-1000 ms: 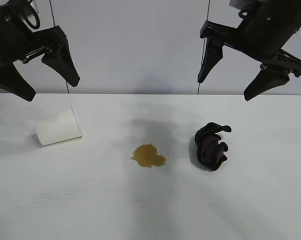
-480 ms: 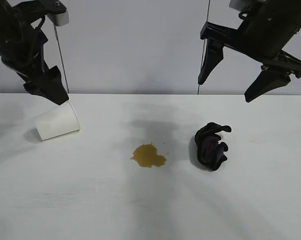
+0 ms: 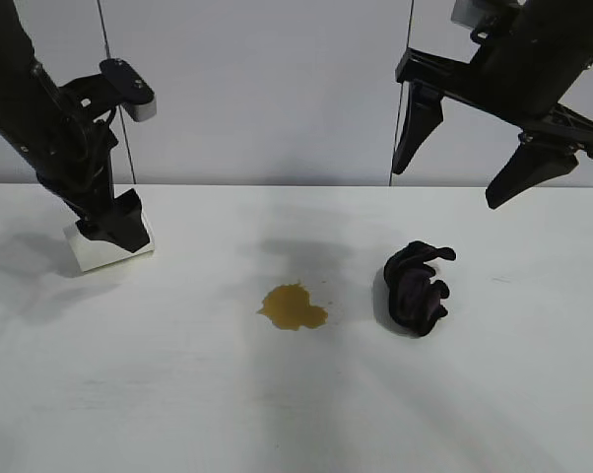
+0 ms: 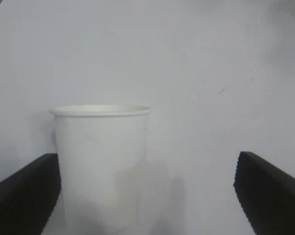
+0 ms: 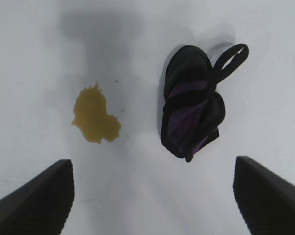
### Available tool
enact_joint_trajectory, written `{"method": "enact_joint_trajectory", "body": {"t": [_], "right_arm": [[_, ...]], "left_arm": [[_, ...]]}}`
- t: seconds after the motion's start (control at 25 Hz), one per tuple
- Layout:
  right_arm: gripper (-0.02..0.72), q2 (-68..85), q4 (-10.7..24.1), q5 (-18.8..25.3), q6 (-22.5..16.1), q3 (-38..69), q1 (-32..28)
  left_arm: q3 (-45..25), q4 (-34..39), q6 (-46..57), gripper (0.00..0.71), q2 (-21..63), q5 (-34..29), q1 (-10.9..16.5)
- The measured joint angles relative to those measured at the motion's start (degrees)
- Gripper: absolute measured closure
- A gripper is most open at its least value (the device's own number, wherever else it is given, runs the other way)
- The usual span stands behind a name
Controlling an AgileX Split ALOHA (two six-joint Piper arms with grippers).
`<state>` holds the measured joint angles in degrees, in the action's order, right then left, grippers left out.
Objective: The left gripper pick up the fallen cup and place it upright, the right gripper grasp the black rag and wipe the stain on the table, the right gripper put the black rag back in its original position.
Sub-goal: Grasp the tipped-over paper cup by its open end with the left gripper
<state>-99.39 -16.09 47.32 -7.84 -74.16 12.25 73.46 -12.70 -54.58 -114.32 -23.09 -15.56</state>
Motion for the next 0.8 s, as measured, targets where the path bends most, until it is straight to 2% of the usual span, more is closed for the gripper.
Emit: {"method": "enact_joint_trajectory", "body": {"t": [0.12, 0.28, 0.6, 0.8], "right_arm": [[0.092, 0.0, 0.0, 0.5, 0.0, 0.0, 0.0], [0.092, 0.0, 0.0, 0.8, 0.1, 0.0, 0.0], [0.092, 0.0, 0.0, 0.8, 0.7, 0.0, 0.0], [0.092, 0.0, 0.0, 0.8, 1.5, 0.0, 0.0]], "left_arm": [[1.2, 0.0, 0.0, 0.016, -1.6, 2.3, 0.0], [3.9, 0.0, 0.0, 0.016, -4.7, 2.3, 0.7], [6.3, -0.3, 0.0, 0.022, -9.7, 1.7, 4.5], [6.4, -1.2, -1.0, 0.040, -10.6, 1.6, 3.5]]}}
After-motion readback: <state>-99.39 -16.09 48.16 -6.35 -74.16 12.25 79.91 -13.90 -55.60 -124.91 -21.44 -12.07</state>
